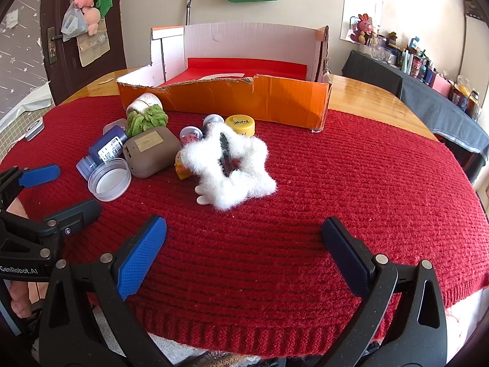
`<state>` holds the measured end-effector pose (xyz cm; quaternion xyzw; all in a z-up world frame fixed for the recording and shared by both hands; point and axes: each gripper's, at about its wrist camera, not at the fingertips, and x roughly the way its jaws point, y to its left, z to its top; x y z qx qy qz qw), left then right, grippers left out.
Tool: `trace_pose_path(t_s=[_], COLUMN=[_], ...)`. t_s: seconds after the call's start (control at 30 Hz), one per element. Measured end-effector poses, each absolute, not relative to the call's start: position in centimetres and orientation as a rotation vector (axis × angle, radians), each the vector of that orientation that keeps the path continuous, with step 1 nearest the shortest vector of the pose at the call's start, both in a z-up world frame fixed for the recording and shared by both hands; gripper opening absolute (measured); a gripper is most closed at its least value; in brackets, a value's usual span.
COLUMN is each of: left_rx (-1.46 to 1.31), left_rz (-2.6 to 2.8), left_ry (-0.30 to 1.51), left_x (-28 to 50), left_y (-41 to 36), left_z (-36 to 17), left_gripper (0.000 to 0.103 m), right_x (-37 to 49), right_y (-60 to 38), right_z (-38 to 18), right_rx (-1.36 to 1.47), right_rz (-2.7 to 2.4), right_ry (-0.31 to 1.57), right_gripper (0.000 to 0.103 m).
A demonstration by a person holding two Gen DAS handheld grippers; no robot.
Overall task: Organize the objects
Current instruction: 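Move the left tool to the clear lid while the right tool approaches the white star plush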
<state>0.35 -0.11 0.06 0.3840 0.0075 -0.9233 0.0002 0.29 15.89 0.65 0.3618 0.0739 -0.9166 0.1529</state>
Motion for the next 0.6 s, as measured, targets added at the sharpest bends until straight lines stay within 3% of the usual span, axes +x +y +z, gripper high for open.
trace_pose_path(t_s=[0.6], left_rx=[1.213], left_rz=[-2.899], left_ry=[0.018], left_x=[0.44], left_y=[-0.09], left_z=[0.08], left_gripper=[0.103], right_x=[0.48], right_y=[16.15], right_z=[0.67], right_rx=[1.018], right_rz=[-2.631], right_ry=[0.208], right_gripper=[0.103])
